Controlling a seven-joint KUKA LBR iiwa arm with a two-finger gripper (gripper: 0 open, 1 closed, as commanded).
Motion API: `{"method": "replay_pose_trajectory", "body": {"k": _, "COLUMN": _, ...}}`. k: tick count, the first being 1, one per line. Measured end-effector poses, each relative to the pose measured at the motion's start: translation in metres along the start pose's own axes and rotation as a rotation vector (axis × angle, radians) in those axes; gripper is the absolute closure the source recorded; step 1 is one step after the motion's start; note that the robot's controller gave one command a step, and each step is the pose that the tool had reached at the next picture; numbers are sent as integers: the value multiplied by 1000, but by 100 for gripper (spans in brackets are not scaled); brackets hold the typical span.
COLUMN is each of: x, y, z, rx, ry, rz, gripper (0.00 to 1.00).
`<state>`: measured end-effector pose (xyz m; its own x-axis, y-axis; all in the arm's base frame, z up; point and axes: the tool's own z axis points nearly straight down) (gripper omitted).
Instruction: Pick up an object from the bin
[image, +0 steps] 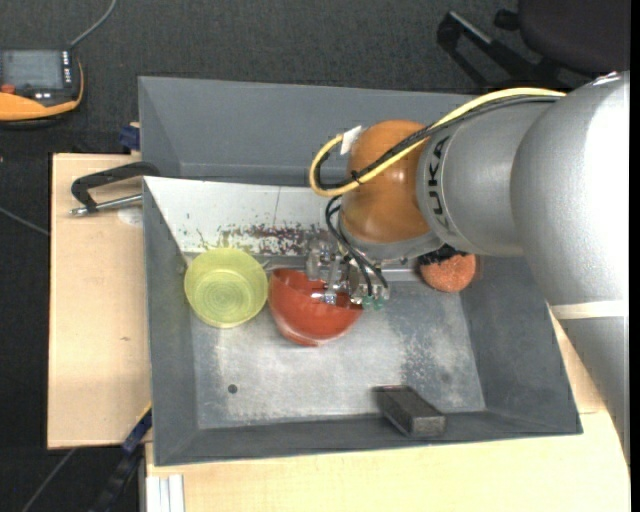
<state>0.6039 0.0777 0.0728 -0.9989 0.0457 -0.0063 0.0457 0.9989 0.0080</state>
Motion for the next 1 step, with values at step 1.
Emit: {"method": "replay_pose_trajectory", "body": {"k": 1, "x": 11, "y": -71, "z": -1, "rx": 1, "ry": -6, "rz": -7, "gripper": 0}}
